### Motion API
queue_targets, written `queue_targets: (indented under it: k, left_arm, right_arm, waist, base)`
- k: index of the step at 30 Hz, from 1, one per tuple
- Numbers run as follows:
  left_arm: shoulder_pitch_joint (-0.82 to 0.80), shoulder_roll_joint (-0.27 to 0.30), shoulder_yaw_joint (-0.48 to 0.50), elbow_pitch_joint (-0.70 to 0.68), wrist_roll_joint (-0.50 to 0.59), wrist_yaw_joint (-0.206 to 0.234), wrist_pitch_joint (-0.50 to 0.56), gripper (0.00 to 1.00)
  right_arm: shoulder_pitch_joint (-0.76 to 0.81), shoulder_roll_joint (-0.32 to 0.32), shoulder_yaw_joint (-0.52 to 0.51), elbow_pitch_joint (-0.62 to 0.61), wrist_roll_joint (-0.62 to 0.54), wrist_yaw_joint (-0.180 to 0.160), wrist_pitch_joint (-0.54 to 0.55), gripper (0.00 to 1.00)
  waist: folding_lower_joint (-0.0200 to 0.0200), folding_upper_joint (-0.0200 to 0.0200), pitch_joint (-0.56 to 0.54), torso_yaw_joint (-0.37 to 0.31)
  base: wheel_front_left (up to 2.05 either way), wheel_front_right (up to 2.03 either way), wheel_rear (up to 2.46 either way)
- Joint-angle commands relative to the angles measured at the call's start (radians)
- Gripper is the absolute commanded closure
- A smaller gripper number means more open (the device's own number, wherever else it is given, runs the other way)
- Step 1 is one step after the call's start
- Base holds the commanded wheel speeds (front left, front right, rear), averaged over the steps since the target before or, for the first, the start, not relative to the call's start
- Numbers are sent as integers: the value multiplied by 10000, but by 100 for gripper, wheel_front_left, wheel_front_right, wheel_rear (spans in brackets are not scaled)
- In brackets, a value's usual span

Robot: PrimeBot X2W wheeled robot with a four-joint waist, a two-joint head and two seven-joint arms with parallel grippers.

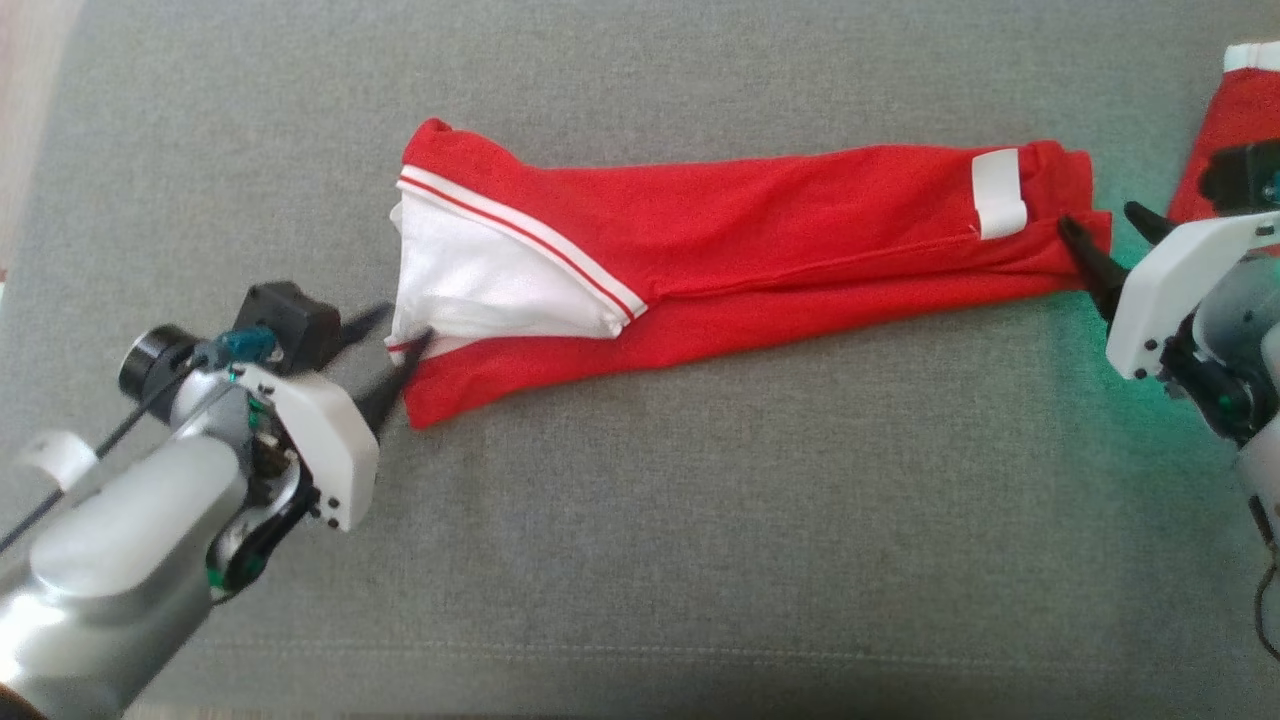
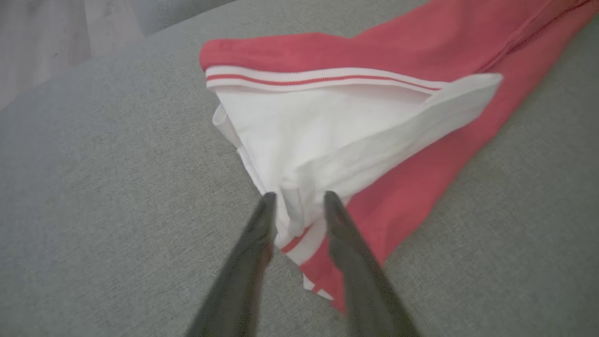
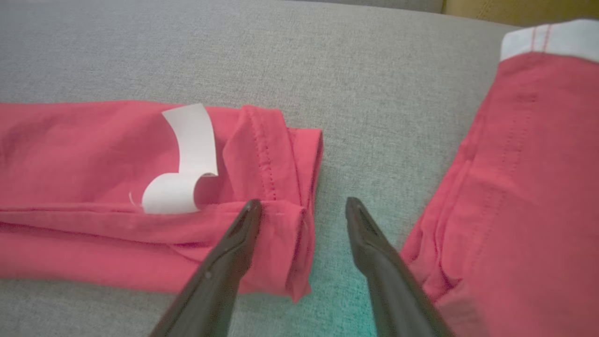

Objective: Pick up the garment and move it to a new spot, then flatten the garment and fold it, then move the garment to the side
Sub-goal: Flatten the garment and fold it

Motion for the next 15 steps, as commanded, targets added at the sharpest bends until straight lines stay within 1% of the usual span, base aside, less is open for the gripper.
queue_targets:
  k: [1,5,9,12,13,15]
  left_arm:
    - [-62,207,474,96,71,212,-318,0]
    - [27,-26,634,307,-29,412,-695,0]
    - [108,-399,1398,461,-425,936,-1505,0]
    - [273,-793,2462,340,-722,1472,-1833,0]
    - [352,-958,3006,164,-744,1653,-1858,0]
    - [711,-1368,4431,-514,-456,1923,-1868,0]
  right_arm:
    - [256,-141,-64,-276,-142,65,75,0]
    - [288,-68,-397,-413,-209,65,-193,0]
    - [333,195,-911,-868,-285,65,-1158,0]
    - [497,475,-1305,-1272,-480,65,-2159,0]
    - [582,591,-1447,-1405,-556,65,-2504,0]
    - [786,786,-1633,-1674,-877,65,-3164,0]
  waist:
    - [1,-1,-129,-35]
    - [1,-1,-277,-35]
    - [1,-1,-505,16]
    - [1,-1,-687,88]
    - [1,-1,-749,118]
    - [1,-1,-846,164]
  base:
    - [0,0,0]
    - [0,0,0]
    - [0,0,0]
    - [0,0,0]
    - [0,0,0]
    - [0,0,0]
